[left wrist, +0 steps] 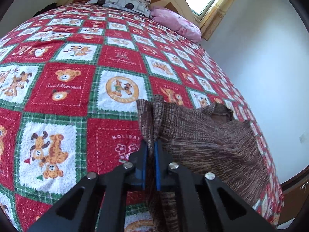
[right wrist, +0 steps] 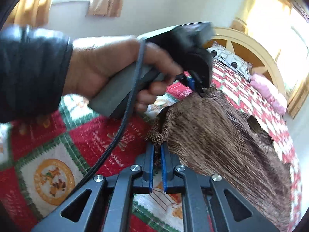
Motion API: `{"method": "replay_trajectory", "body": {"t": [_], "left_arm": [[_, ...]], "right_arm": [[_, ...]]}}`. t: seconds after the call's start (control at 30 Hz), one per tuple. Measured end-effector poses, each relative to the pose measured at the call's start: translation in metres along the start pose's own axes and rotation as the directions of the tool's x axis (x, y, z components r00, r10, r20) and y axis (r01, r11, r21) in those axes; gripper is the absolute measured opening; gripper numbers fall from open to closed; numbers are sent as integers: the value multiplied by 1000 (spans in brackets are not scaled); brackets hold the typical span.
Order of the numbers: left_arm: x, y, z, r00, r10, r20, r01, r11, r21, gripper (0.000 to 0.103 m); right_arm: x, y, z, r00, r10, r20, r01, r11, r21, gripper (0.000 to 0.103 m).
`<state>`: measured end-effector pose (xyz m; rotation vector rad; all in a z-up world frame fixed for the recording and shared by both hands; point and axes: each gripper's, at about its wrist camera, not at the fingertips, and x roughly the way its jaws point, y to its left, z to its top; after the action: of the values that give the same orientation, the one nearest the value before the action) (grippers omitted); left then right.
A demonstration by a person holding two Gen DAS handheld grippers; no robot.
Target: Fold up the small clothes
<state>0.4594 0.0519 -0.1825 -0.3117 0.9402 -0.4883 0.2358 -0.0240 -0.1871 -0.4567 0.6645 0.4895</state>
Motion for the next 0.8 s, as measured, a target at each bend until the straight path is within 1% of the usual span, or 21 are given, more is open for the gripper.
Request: {"method": "replay_trajectory", "body": {"t": [0.1,0.23,0.3,0.43,0.5,0.57,0.8], "left_arm": [[-8,-2,5,999,-33,22,34,999,-35,7],[-16,-16,10,997,-62,45,64,997,-42,7],[-18,-22,12,995,-77,55,80,996,-49,7],[-22,-40,20,990,-112,85,119,990,-78,7],[-23,-48,22,987,-127,94,135,987,-86,7],[-22,-63,25,986,-136,97,144,986,-81,7],[-15,-111,38,983,-151,100,156,987,-40,7]], "right_arm": [[-9,-13,0,1000,22,20,-23,998,51,6],[-21,-33,-9,997,45,55,-51,992,116,6],[-28,-34,-12,995,55,78,-66,987,145,6],[-47,-60,-13,990,48,131,-74,977,202,5],[-55,-70,-15,989,46,143,-79,969,233,5],[-62,-88,-17,986,38,160,-81,959,271,5],[-94,-131,-32,979,-14,202,-61,932,358,5]]}}
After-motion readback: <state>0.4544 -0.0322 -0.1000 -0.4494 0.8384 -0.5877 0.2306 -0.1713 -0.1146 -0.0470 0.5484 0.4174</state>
